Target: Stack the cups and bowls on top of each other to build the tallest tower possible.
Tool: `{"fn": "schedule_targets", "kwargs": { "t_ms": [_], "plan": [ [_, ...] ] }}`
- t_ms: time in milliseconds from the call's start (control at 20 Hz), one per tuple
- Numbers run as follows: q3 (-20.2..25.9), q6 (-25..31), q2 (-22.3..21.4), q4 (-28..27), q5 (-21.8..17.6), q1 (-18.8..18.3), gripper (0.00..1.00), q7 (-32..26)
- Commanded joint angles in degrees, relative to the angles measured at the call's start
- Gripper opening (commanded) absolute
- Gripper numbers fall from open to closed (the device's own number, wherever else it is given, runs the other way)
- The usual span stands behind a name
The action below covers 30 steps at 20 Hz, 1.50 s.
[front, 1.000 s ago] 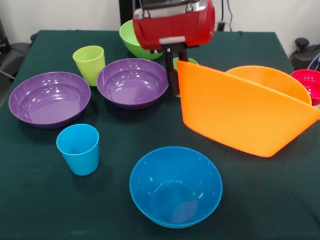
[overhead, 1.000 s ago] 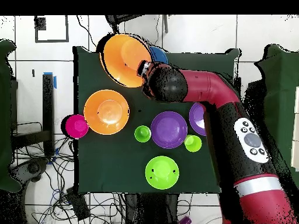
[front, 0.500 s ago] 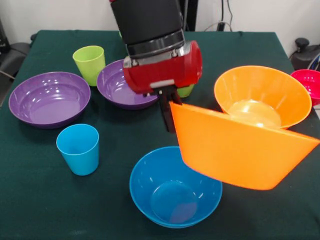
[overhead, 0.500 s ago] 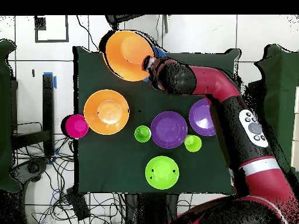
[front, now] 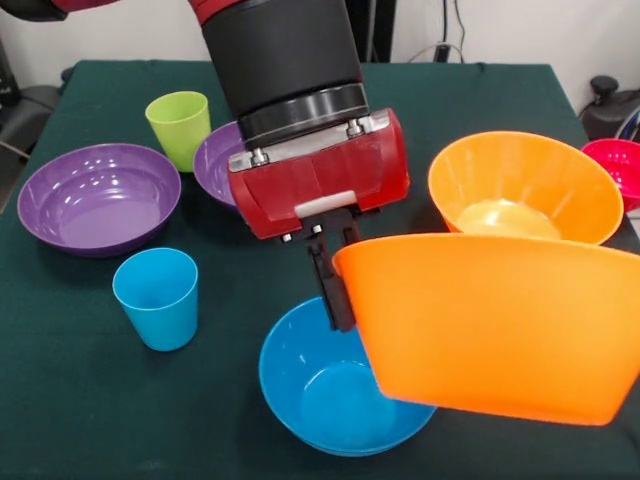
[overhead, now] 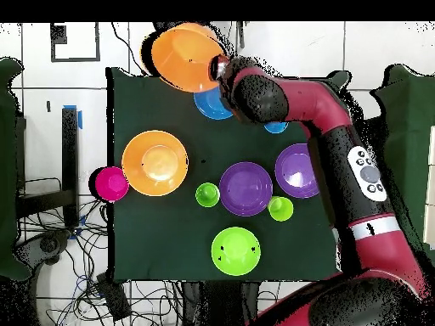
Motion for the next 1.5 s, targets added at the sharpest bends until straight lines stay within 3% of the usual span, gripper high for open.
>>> {"fn": "schedule_targets", "kwargs": {
  "t_ms": [50,350,600,750,1050,1250,1500],
  "plan": [
    [7.28,-1.83,1.45,-6.77,-6.66,-1.19,0.00,-23.84],
    [7.02,0.48,1.41,-5.50,-6.35,-1.97,0.00,-24.51],
    [6.05,-2.58,-0.11,-1.28,-6.04,-2.22,0.00,-18.68],
    [2.12,-2.99,-3.60,4.34,-6.64,-1.48,0.00,-12.59],
    [-8.22,5.60,-12.22,14.50,-2.51,3.78,0.00,2.34],
    [-13.70,9.64,-15.38,16.89,-0.14,7.80,0.00,6.06],
    [-18.14,12.48,-15.80,17.03,3.69,10.61,0.00,7.62]
  ]
}}
